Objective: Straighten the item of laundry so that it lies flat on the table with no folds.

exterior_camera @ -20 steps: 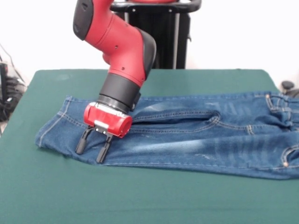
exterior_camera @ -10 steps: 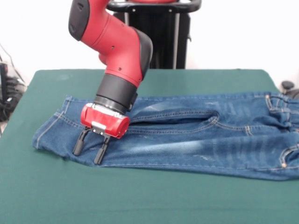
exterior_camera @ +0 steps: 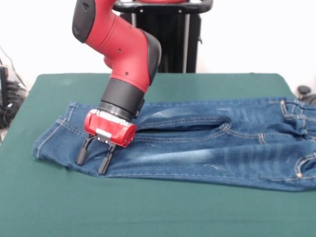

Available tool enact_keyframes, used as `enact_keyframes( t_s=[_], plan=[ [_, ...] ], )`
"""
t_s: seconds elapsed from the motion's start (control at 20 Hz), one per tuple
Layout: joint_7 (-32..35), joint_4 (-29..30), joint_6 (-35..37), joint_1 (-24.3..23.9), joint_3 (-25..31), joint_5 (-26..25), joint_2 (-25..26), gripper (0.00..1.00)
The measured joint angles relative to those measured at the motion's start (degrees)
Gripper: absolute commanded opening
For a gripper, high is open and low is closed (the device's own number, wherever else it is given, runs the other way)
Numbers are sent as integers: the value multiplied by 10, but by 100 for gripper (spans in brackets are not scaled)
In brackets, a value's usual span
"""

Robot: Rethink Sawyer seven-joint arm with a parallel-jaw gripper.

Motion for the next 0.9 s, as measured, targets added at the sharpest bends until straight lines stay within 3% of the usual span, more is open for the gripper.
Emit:
enact_keyframes(
  t_s=[0.9],
  plan=[
    [0, -20, -9, 27, -58, 40, 51, 100]
  ],
)
